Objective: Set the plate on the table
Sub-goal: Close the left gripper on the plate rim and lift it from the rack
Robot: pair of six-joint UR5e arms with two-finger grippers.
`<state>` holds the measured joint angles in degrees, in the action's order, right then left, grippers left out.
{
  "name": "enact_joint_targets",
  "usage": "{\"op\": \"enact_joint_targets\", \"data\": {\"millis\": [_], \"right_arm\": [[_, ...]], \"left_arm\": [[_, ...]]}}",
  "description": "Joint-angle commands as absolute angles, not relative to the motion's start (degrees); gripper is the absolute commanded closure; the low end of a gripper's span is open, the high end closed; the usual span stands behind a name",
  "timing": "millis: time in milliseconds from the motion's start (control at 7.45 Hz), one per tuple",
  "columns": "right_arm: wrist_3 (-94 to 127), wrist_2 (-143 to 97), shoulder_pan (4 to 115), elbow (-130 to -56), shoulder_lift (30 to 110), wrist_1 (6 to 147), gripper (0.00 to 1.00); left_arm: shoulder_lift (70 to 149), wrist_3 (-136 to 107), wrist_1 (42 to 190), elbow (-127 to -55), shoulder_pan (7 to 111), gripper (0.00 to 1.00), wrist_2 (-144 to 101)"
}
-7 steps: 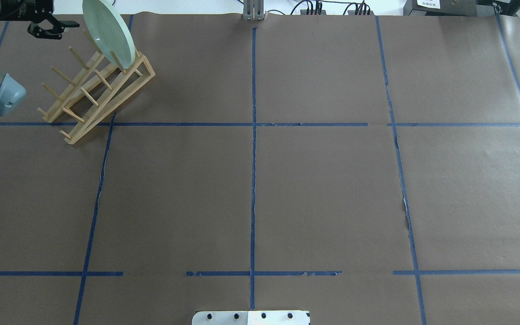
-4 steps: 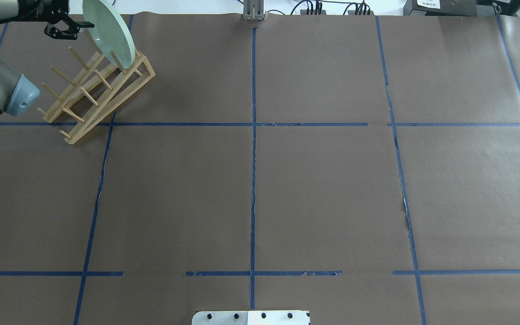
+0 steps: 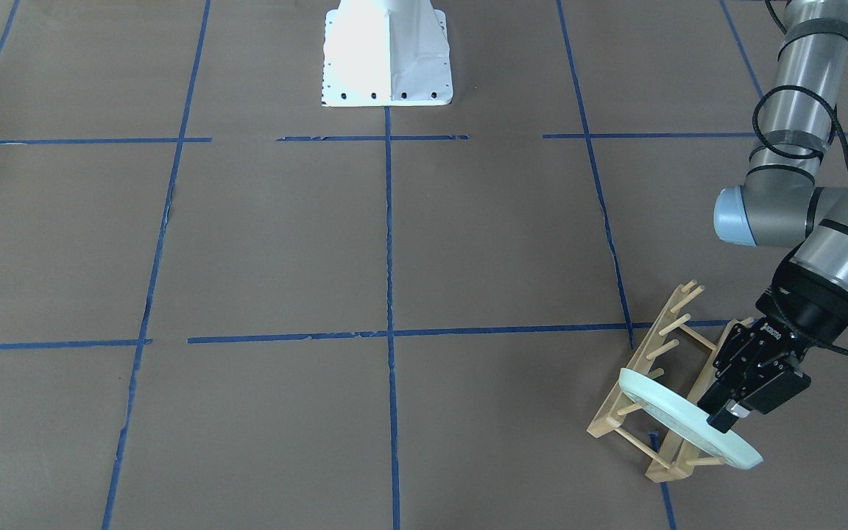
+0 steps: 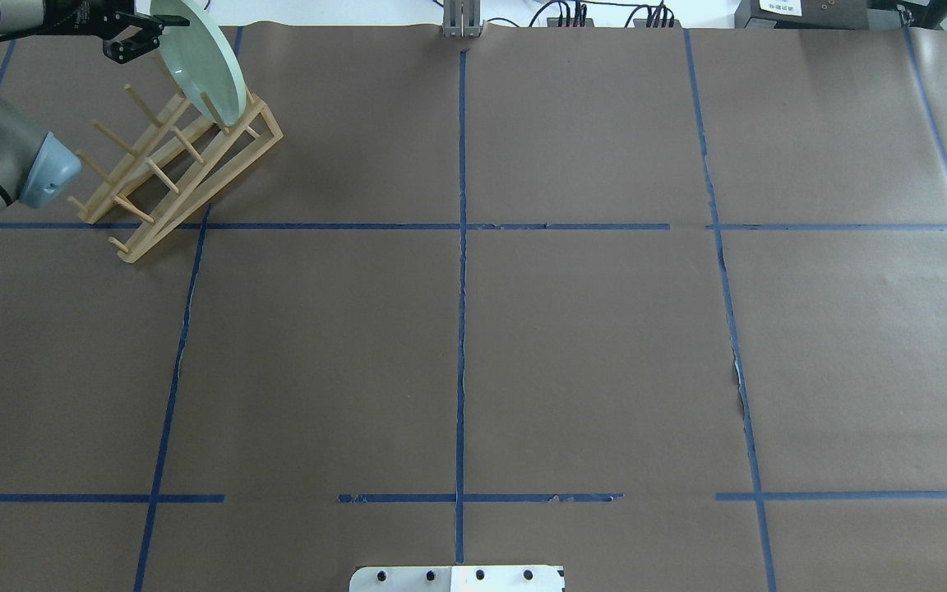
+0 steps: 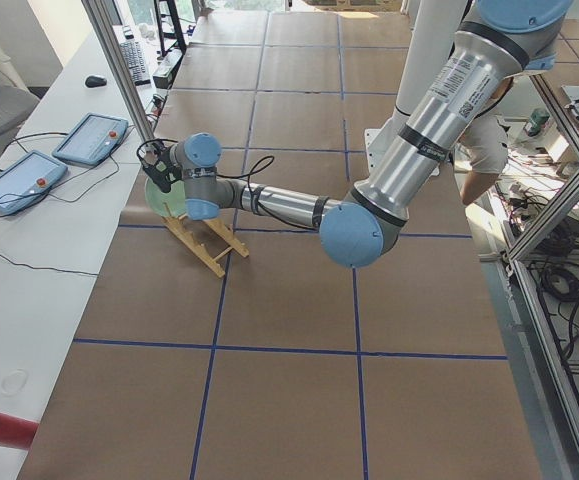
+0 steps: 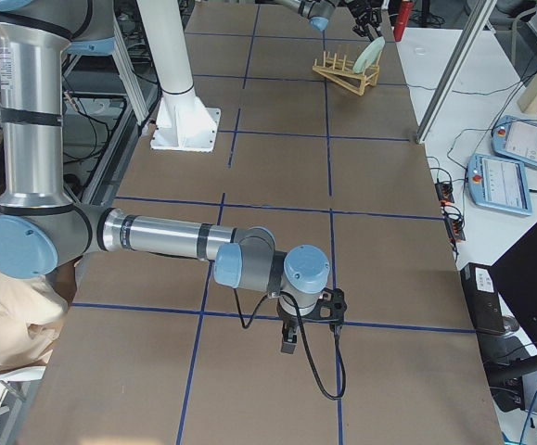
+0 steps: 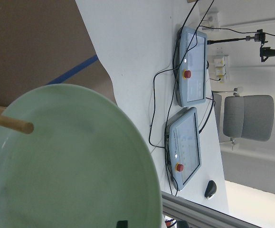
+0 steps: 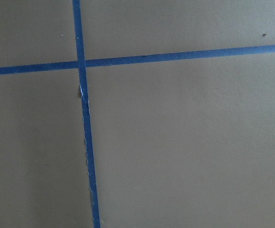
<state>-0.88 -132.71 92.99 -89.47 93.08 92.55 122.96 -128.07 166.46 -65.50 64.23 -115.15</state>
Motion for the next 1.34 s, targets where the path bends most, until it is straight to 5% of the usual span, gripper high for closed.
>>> {"op": "enact_joint_targets", "data": {"millis": [0, 402, 537, 671, 805, 1207], "right_arm": [[-0.9, -132.7, 93.0, -89.5, 93.1, 92.5, 0.0], [-0.9, -132.7, 93.0, -89.4, 93.1, 92.5, 0.0], [-0.9, -132.7, 93.0, -89.5, 93.1, 92.5, 0.0], [-0.9, -132.7, 93.0, -89.5, 93.1, 92.5, 0.0], [-0.9, -132.7, 93.0, -89.4, 93.1, 92.5, 0.0], [-0.9, -132.7, 93.0, -89.5, 93.1, 92.5, 0.0]], "left_arm": [[123.0, -127.8, 166.4, -65.4, 64.2, 0.55, -115.0], [123.6, -127.6, 165.6, -64.2, 64.2, 0.59, -113.6], [124.6, -127.6, 163.6, -64.1, 64.2, 0.69, -112.1], [125.1, -127.8, 163.3, -64.1, 64.2, 0.92, -111.8], [125.1, -127.8, 163.3, -64.2, 64.3, 1.0, -111.9], [124.8, -127.9, 161.1, -69.6, 66.3, 1.0, -114.4]]}}
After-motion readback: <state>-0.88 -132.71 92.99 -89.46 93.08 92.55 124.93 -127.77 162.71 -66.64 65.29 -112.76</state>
